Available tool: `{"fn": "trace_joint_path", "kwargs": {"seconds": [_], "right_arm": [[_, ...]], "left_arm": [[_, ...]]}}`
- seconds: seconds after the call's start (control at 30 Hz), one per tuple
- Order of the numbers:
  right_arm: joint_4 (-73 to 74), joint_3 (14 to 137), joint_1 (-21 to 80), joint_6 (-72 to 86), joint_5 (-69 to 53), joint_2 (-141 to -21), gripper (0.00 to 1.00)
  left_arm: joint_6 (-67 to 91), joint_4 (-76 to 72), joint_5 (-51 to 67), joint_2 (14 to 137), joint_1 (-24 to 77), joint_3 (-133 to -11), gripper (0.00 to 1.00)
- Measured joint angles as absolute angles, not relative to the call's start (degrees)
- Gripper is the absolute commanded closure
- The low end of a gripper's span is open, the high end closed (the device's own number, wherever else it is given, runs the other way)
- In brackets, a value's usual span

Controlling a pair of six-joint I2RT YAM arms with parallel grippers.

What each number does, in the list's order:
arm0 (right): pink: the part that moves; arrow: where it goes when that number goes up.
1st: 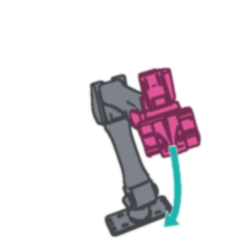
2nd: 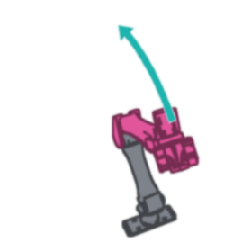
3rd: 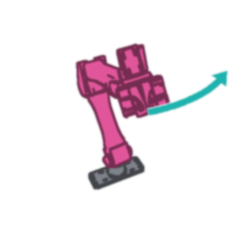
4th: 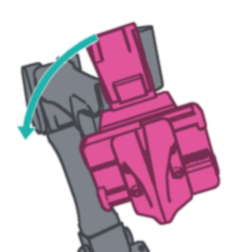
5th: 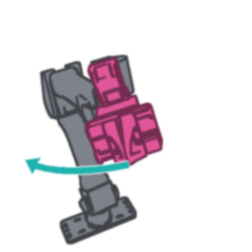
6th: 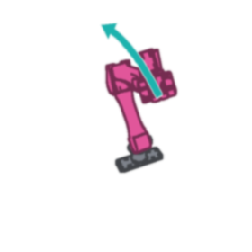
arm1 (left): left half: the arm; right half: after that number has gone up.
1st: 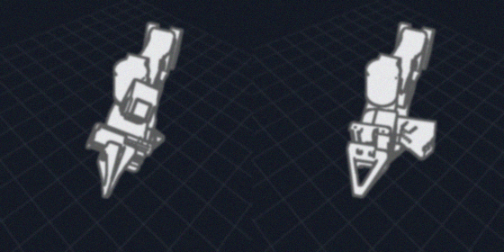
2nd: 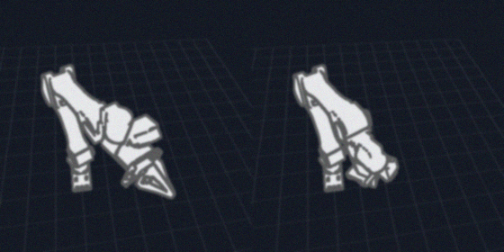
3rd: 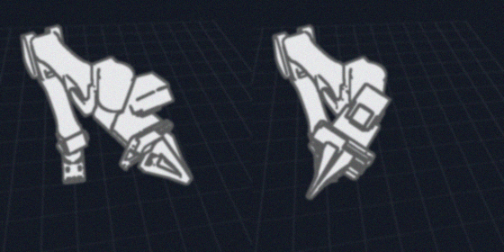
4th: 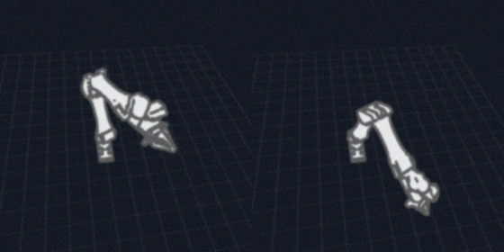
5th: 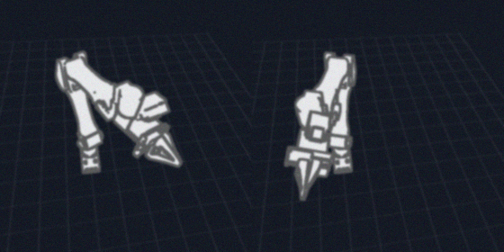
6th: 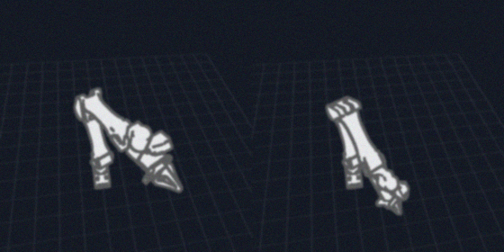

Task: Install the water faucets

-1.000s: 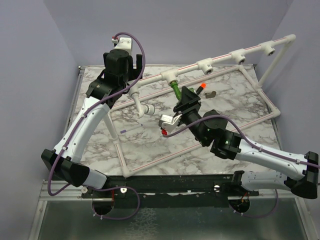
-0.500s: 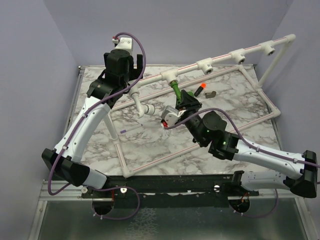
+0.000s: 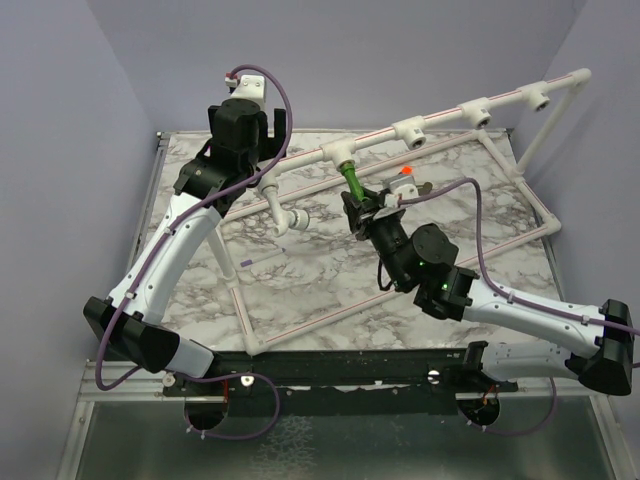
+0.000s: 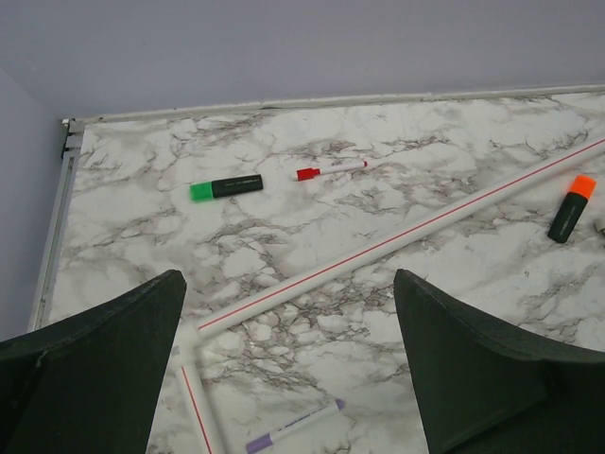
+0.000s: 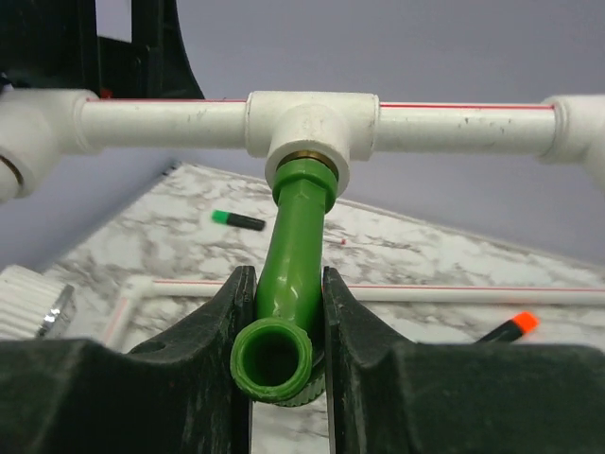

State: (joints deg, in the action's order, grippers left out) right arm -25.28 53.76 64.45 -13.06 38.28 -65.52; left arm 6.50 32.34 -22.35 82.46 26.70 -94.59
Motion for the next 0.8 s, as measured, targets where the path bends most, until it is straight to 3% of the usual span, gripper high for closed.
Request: {"fn": "trace_joint_path", "kwargs": {"seconds": [0.8], "right_arm": [[-24.1, 51.29, 63.24, 70.46, 44.51, -64.47, 1.0]], "left_arm": [[6.55, 31.9, -22.98, 82.43, 27.22, -94.59, 0.08]]}}
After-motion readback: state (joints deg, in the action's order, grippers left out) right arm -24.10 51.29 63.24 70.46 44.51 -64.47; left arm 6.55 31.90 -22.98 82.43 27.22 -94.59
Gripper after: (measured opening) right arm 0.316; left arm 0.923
